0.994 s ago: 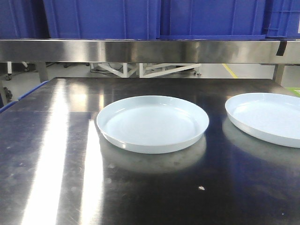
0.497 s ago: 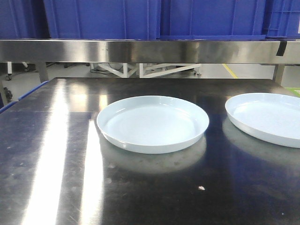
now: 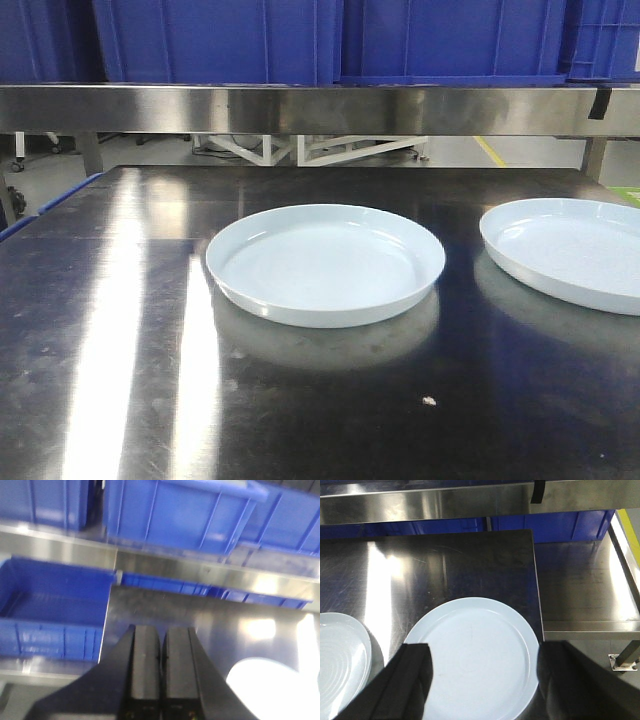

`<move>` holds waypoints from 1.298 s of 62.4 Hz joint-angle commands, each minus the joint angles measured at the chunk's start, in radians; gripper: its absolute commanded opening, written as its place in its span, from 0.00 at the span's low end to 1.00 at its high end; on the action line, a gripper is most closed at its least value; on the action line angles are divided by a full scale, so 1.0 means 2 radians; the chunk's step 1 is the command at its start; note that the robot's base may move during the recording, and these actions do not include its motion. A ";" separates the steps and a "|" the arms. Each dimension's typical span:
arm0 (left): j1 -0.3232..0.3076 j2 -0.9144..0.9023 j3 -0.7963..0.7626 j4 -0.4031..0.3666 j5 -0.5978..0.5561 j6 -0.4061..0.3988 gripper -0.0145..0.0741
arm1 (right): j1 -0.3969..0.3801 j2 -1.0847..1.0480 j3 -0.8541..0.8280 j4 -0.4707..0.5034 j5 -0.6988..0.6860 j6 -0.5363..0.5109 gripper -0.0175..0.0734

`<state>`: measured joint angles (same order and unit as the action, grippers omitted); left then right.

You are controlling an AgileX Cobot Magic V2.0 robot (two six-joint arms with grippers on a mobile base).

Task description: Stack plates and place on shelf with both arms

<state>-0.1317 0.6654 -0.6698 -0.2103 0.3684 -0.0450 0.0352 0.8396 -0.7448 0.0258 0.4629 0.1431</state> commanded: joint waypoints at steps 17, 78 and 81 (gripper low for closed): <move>-0.003 -0.013 0.063 -0.008 -0.064 -0.005 0.28 | -0.003 -0.002 -0.018 -0.002 -0.030 -0.003 0.80; -0.003 -0.013 0.064 -0.008 -0.061 -0.005 0.28 | -0.003 -0.002 -0.018 -0.001 -0.002 -0.003 0.22; -0.003 -0.013 0.064 -0.008 -0.061 -0.005 0.28 | -0.003 -0.002 -0.018 -0.001 0.000 -0.003 0.28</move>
<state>-0.1317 0.6432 -0.5143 -0.2131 0.3342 -0.0493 0.0352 0.8396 -0.7448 0.0258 0.5154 0.1431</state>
